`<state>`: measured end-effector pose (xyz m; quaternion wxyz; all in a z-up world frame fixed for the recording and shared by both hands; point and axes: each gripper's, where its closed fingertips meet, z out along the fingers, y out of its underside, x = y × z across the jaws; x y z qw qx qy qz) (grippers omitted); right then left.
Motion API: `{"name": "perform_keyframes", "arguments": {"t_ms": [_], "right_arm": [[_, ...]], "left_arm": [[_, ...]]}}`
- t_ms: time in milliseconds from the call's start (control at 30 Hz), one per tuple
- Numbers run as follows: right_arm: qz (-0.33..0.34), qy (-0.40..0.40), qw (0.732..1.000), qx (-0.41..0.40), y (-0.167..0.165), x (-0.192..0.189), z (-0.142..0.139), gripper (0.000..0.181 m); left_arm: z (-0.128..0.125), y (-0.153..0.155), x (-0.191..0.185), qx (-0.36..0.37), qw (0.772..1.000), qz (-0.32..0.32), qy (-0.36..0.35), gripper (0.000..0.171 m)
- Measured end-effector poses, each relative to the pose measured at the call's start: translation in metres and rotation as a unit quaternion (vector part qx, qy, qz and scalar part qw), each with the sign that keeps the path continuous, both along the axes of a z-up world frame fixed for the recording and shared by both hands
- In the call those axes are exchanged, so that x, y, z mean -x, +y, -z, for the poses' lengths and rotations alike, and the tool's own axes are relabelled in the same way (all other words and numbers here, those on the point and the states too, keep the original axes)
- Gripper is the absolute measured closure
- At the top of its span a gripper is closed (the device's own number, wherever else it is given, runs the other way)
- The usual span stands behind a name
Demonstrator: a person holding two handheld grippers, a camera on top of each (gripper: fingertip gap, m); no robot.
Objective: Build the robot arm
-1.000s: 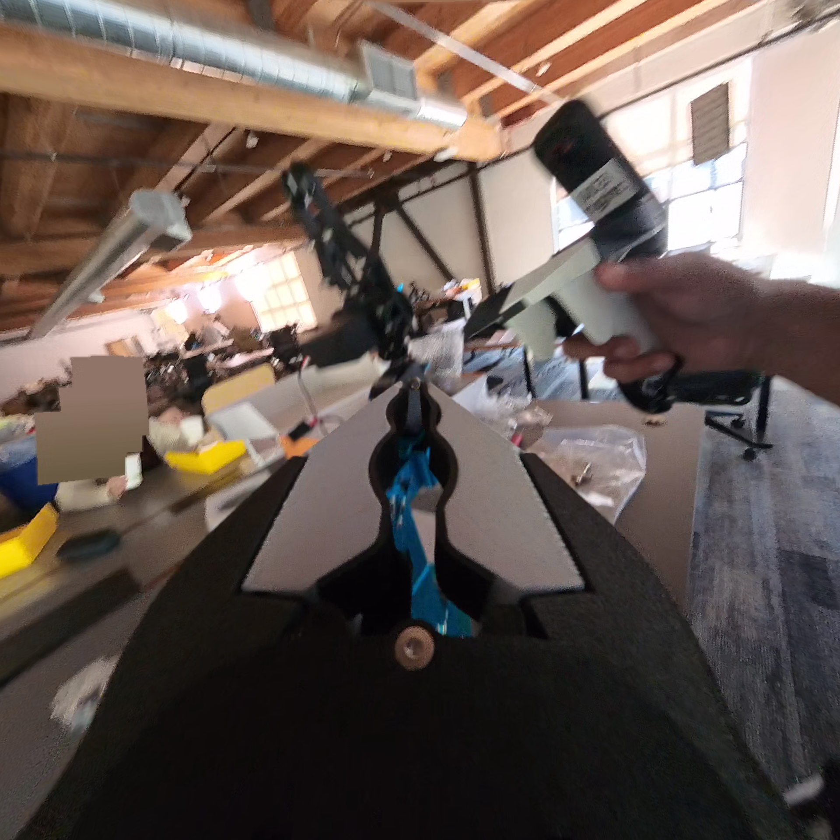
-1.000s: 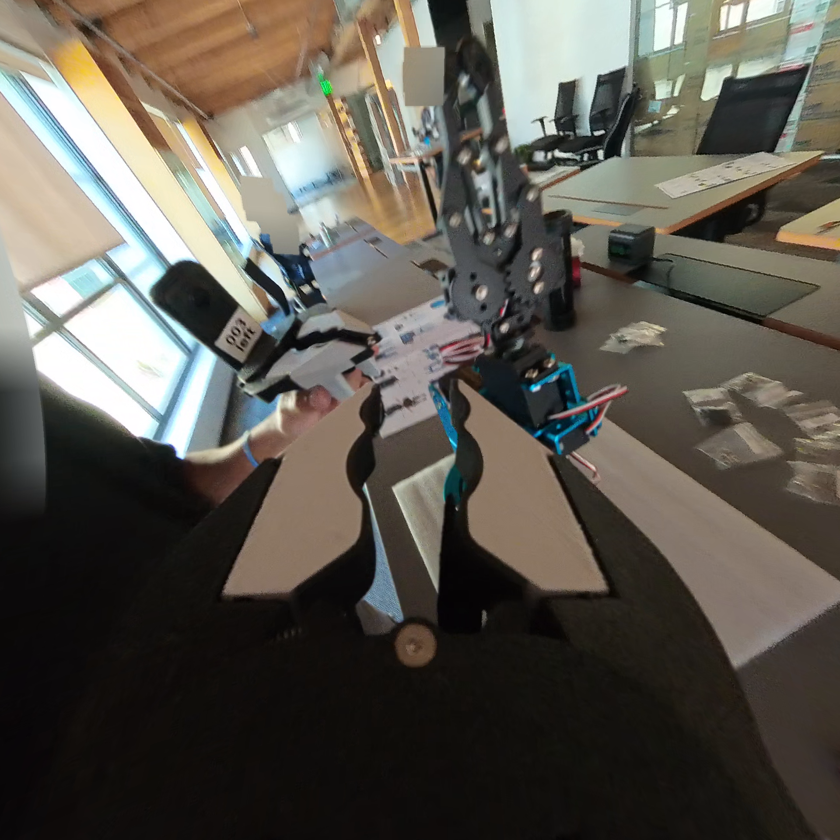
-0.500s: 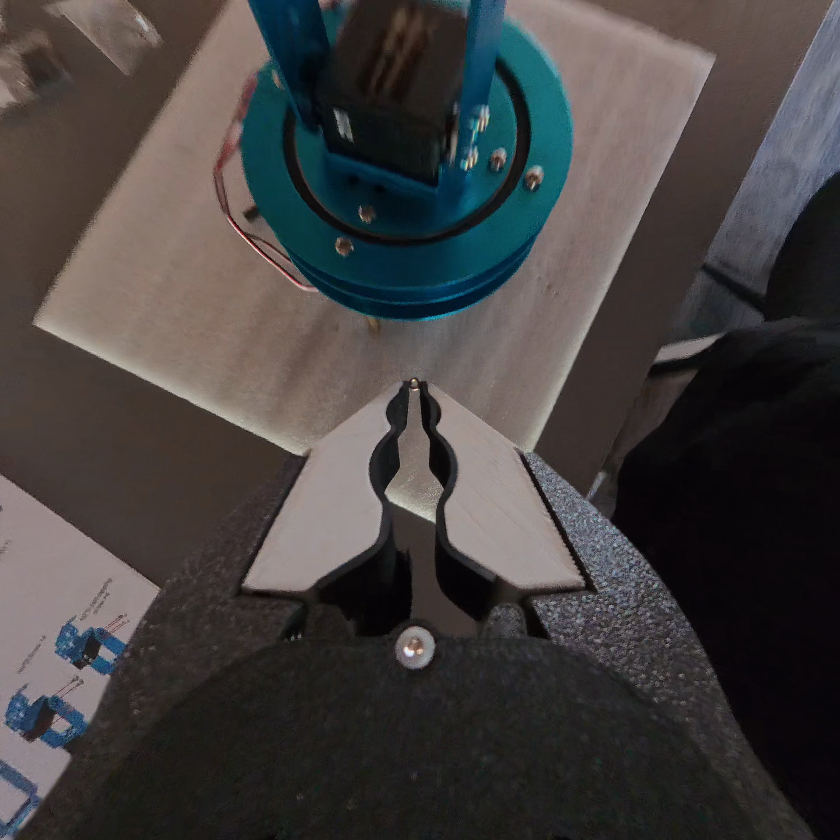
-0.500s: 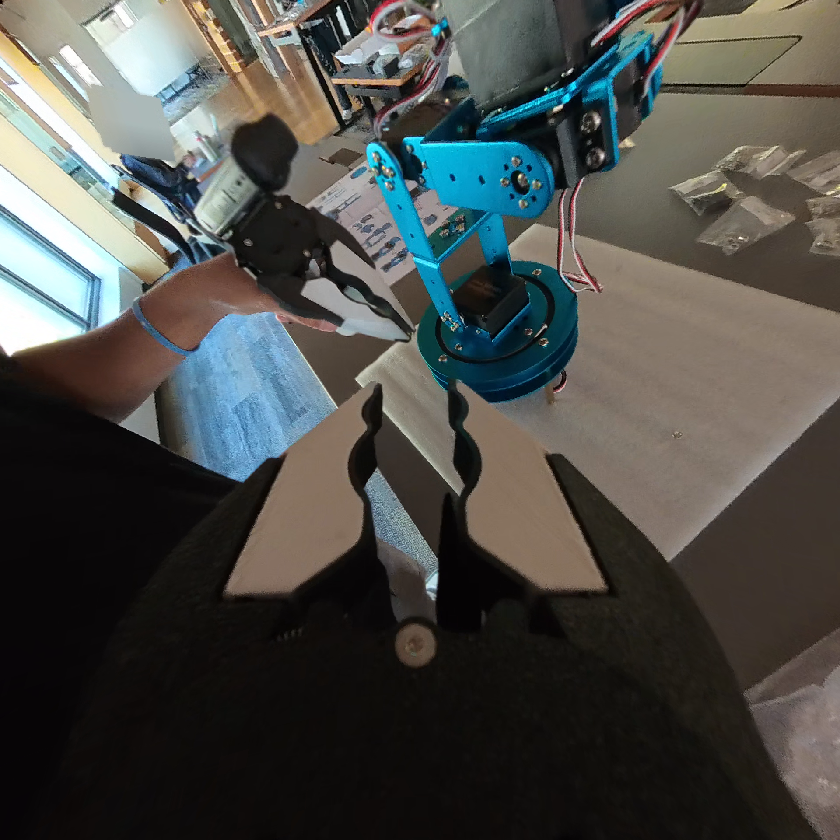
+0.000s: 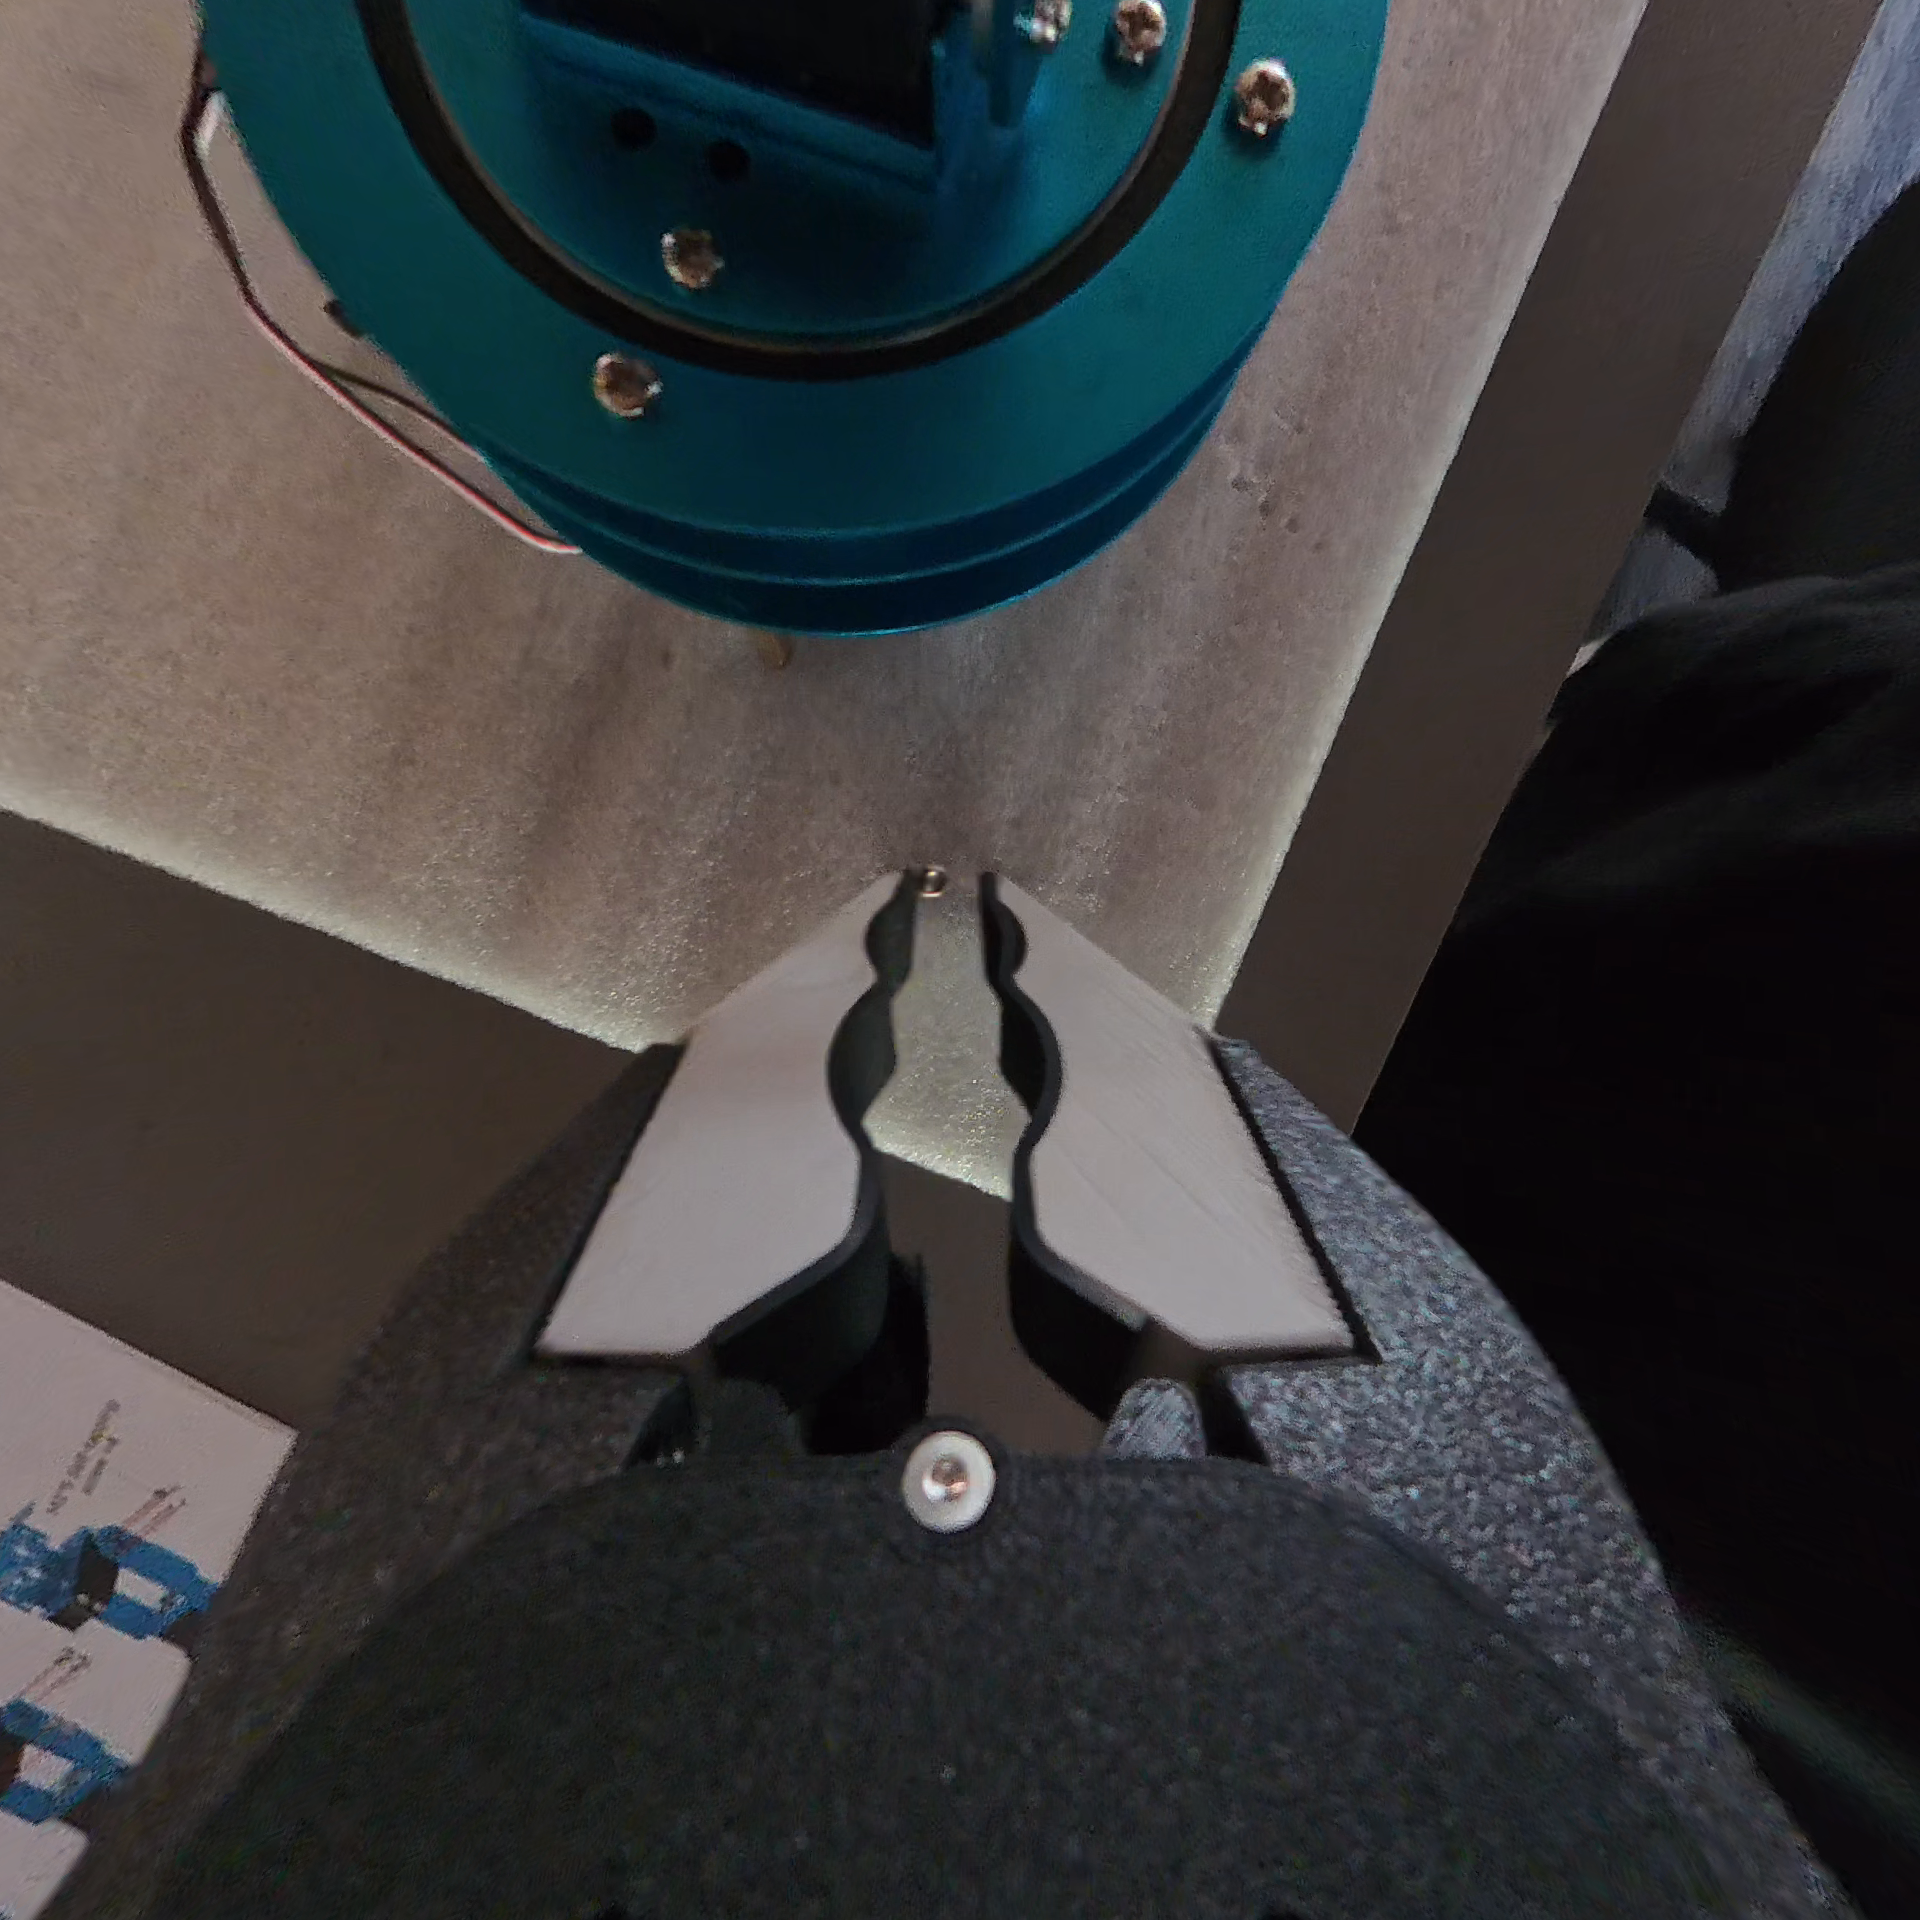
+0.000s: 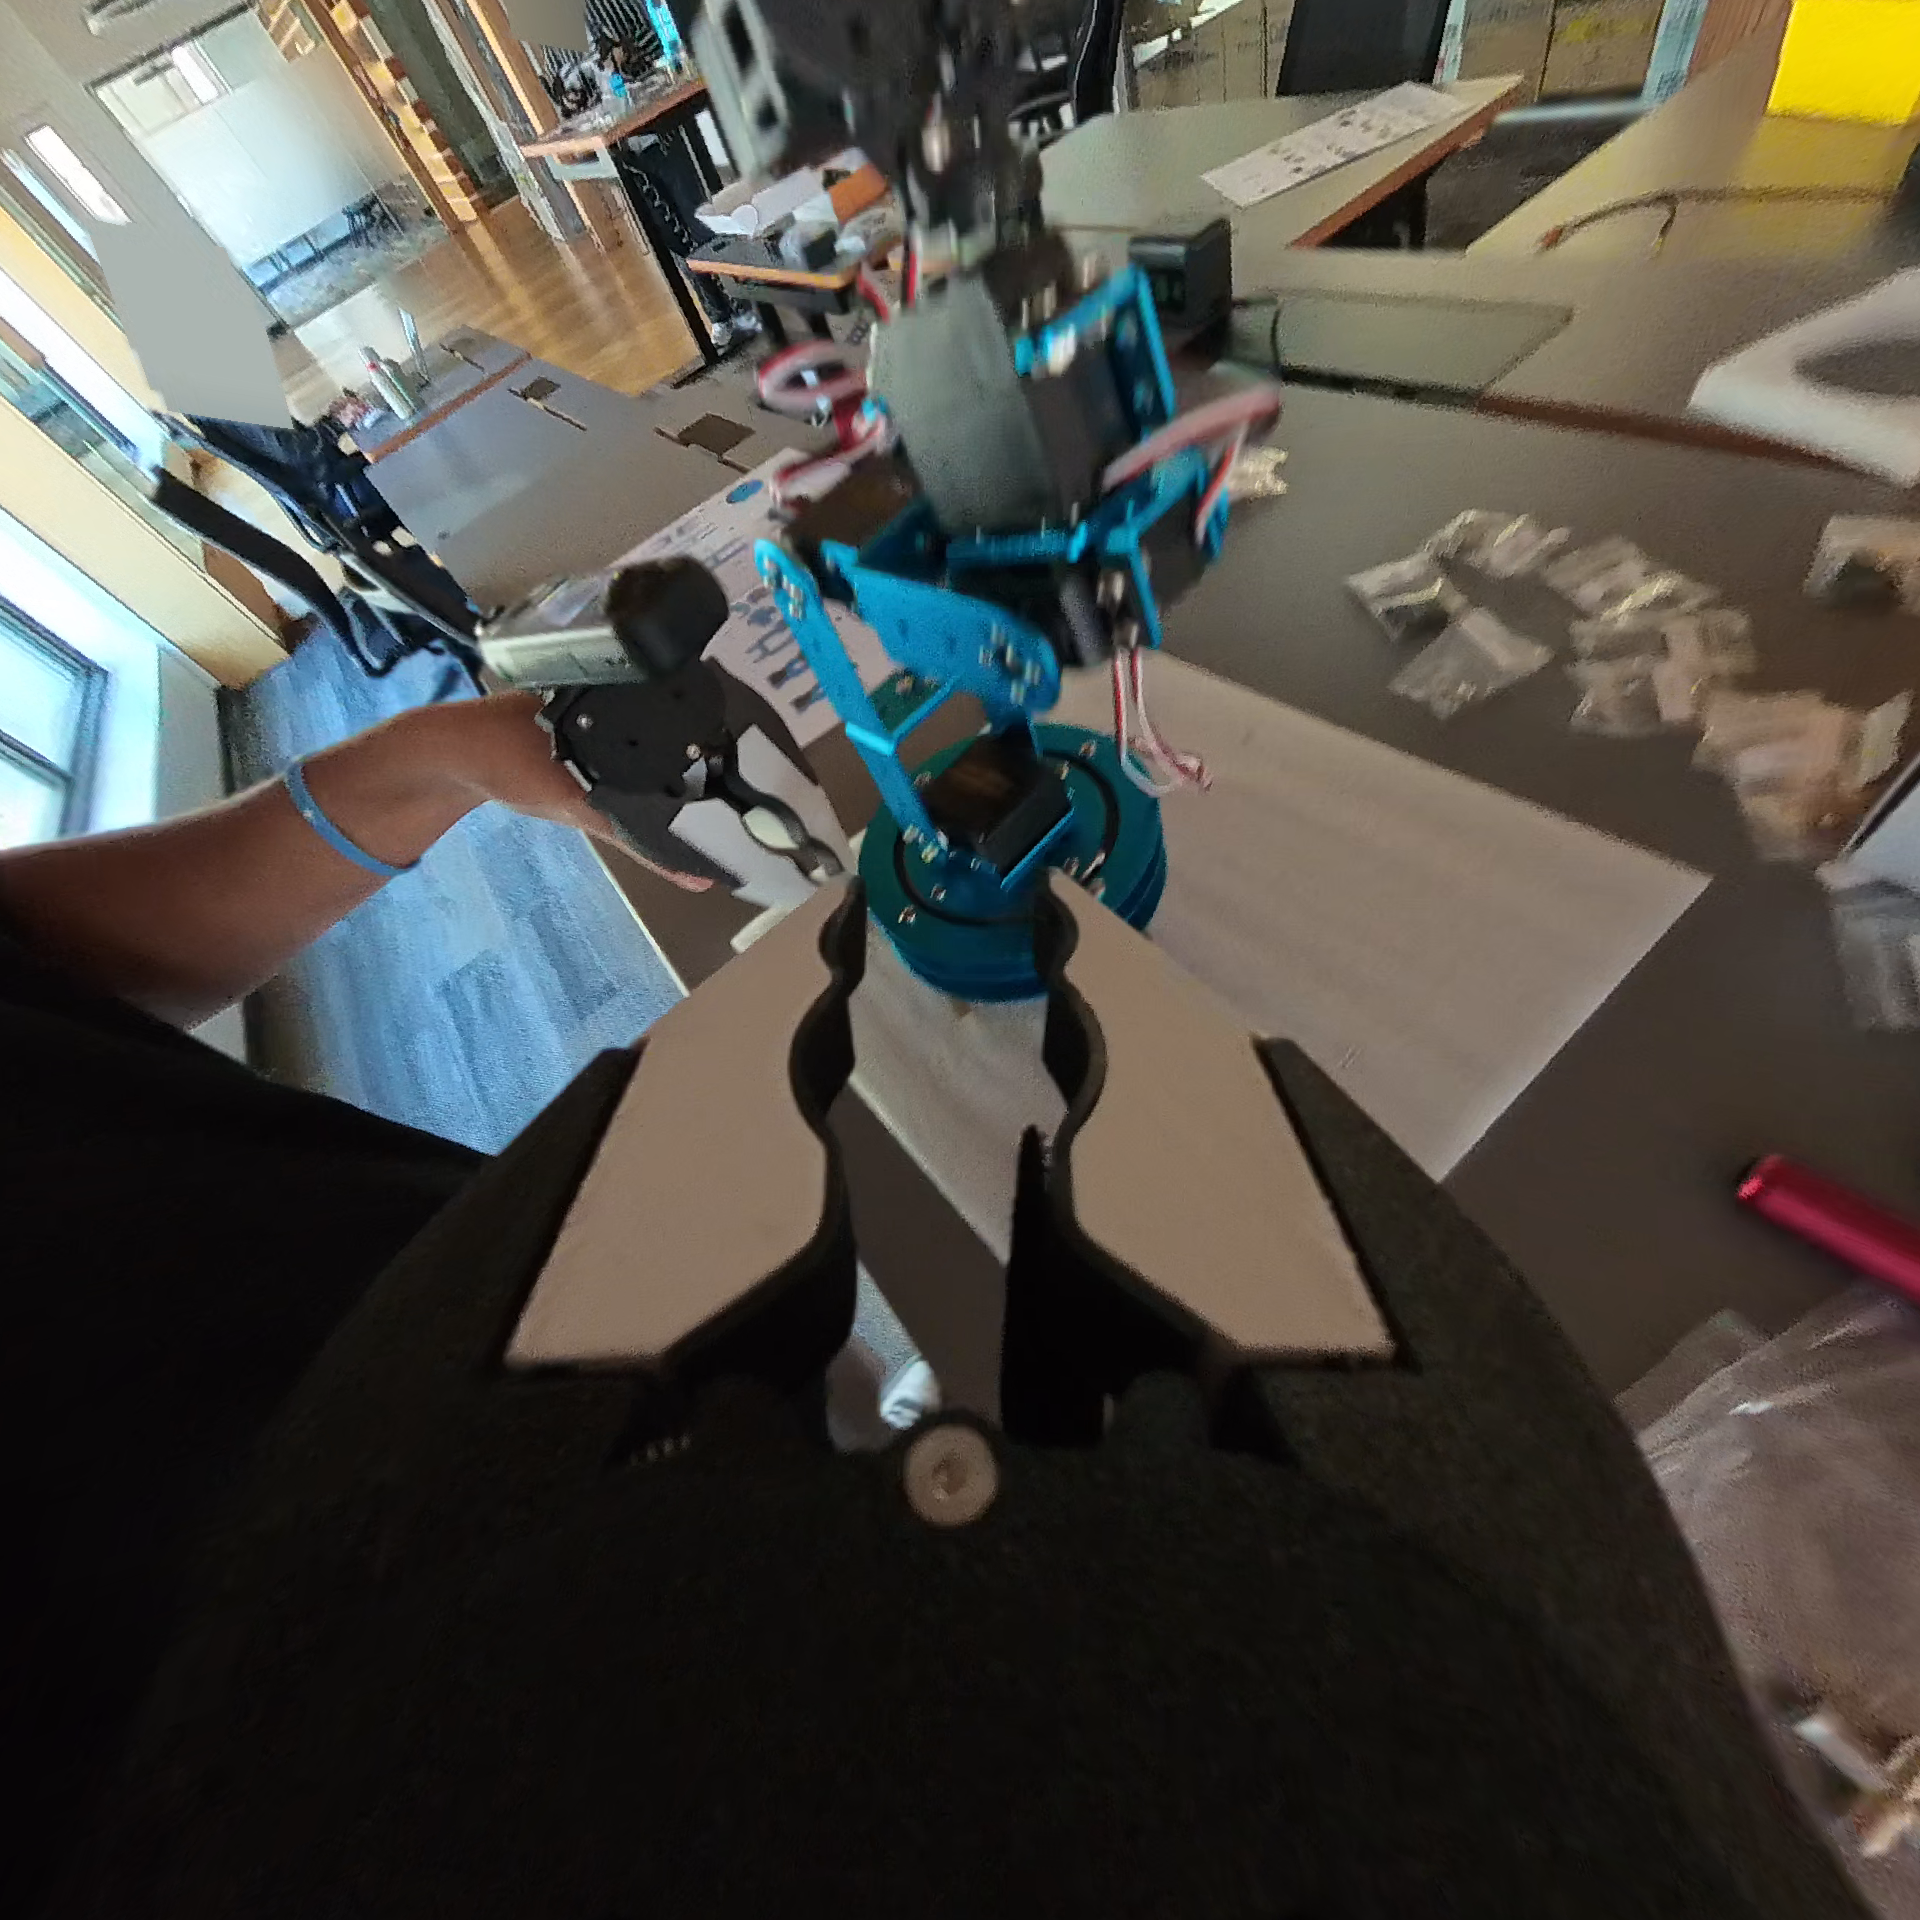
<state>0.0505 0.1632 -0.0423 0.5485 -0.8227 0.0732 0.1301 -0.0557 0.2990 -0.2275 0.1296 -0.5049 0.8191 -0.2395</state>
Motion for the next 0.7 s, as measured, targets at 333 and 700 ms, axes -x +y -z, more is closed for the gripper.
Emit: {"name": "perform_keyframes", "arguments": {"t_ms": [333,700], "right_arm": [[0.015,-0.165,0.986,-0.013,0.074,-0.018,-0.112,0.105],[0.087,-0.188,0.978,0.028,0.1,-0.015,-0.141,0.127]], "left_arm": [[-0.035,0.002,0.001,0.057,0.994,-0.05,-0.074,0.114],[-0.188,-0.002,-0.072,0.204,0.923,-0.052,-0.323,0.074]]}}
